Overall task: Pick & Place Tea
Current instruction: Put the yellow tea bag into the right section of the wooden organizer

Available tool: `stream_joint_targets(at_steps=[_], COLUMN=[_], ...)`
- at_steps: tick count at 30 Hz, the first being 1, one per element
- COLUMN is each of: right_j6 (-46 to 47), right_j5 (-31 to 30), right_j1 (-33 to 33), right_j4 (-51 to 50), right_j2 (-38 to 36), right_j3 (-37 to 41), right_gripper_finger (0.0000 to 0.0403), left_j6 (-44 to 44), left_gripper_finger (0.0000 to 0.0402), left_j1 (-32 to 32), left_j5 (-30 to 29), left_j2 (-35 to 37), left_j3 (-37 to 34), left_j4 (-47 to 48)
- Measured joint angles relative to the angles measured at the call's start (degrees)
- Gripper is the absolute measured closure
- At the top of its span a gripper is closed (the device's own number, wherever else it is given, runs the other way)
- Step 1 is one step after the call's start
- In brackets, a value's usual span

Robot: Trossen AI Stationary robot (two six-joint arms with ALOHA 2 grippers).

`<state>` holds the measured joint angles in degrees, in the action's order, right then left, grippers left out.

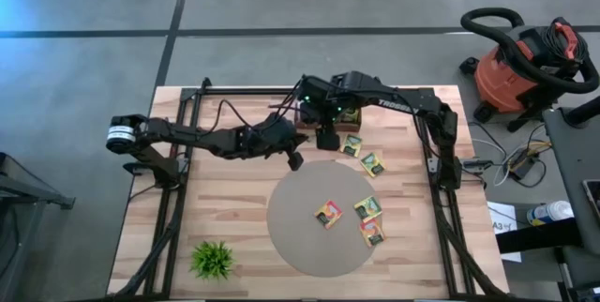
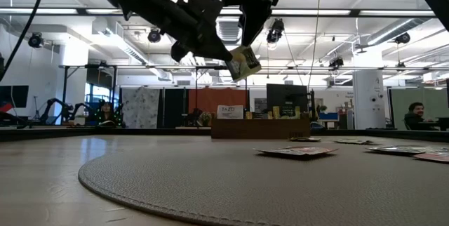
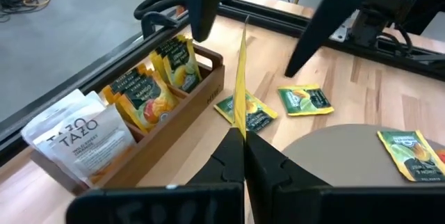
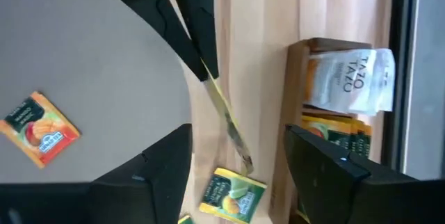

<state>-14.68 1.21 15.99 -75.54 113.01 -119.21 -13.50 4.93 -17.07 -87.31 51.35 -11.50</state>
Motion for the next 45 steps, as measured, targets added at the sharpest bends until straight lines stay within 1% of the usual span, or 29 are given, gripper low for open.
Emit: stream_joint_targets(at_steps=[5, 10, 15, 19, 21, 23, 25, 27, 29, 31, 32, 36, 39, 43, 45], right_j6=[1.2, 0.2, -0.8, 0.5, 0.9, 4.3, 7.9, 7.5, 5.8, 5.3, 5.2, 4.0, 2.4, 2.0, 2.0], right_j5=[-1.8, -1.8, -2.4, -2.7, -4.6, -5.9, -3.5, -1.2, -1.5, -1.3, -1.2, -1.1, -0.2, 1.6, 3.1], right_j1=[0.0, 0.8, 2.5, 3.3, 3.8, 3.9, 3.4, 3.0, 2.9, 2.9, 3.0, 3.4, 3.5, 3.0, 3.3], right_j4=[1.1, 2.9, 2.8, 3.8, 3.8, 3.6, 3.9, 3.3, 3.7, 3.4, 3.7, 2.4, 2.3, 2.0, 2.4], right_j2=[0.0, 0.0, -0.2, -0.5, -4.9, -13.0, -15.2, -15.3, -13.4, -9.1, -8.9, -14.7, -14.8, -12.1, -13.9], right_j3=[1.1, 2.5, 3.9, 3.1, 3.1, 3.2, 1.8, 1.9, 2.7, 3.5, 3.8, 5.5, 6.3, 7.4, 7.5], right_gripper_finger=[0.0171, 0.0176, 0.0179, 0.0179, 0.0179, 0.0179, 0.0179, 0.0179, 0.0179, 0.0179, 0.0179, 0.0179, 0.0179, 0.0179, 0.0179], left_j6=[-0.1, 1.5, 2.3, 1.8, 0.7, -0.3, -1.4, -1.8, -1.9, -2.3, -2.3, -1.5, -0.5, 0.0, 0.6], left_gripper_finger=[0.0401, 0.0401, 0.0401, 0.0401, 0.0401, 0.0401, 0.0401, 0.0401, 0.0401, 0.0401, 0.0401, 0.0401, 0.0401, 0.0401, 0.0401], left_j1=[0.0, 0.0, 0.5, 2.0, 2.4, 2.7, 2.8, 2.7, 2.7, 2.8, 2.9, 3.1, 3.2, 3.0, 2.9], left_j5=[0.1, 2.7, 2.8, 2.6, 3.0, 2.8, 2.6, 2.8, 2.8, 2.8, 2.8, 2.9, 4.5, 5.6, 5.8], left_j2=[0.2, 0.5, 0.4, 0.4, 0.2, 0.6, 0.7, 0.7, 0.7, 0.7, 0.7, 0.7, 0.9, 1.1, 1.3], left_j3=[-1.0, -1.2, -1.4, -3.7, -4.8, -6.2, -7.3, -8.3, -8.5, -8.5, -8.5, -7.8, -7.6, -7.5, -7.5], left_j4=[-2.2, -5.2, -7.1, -7.6, -7.1, -6.8, -7.2, -7.3, -9.6, -13.7, -15.6, -18.4, -19.6, -23.9, -26.6])
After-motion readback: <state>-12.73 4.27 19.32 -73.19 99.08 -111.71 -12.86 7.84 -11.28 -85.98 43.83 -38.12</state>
